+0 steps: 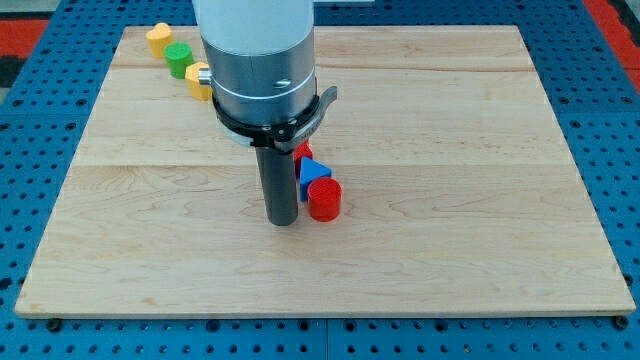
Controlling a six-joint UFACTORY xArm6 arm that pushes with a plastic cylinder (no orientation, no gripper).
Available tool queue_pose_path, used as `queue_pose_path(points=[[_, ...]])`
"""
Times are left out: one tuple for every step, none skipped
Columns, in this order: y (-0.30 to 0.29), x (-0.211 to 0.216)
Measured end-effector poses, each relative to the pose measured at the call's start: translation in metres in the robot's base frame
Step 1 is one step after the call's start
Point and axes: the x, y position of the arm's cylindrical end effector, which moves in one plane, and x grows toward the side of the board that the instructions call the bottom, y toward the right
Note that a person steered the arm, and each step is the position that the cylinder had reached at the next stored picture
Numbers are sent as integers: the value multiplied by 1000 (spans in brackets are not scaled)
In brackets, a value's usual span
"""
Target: Nudge the red circle a bit right
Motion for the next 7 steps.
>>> queue_pose_path(points=[[3, -2], [5, -4], [5, -5], [14, -5], [16, -5], [17, -5], [26, -5]])
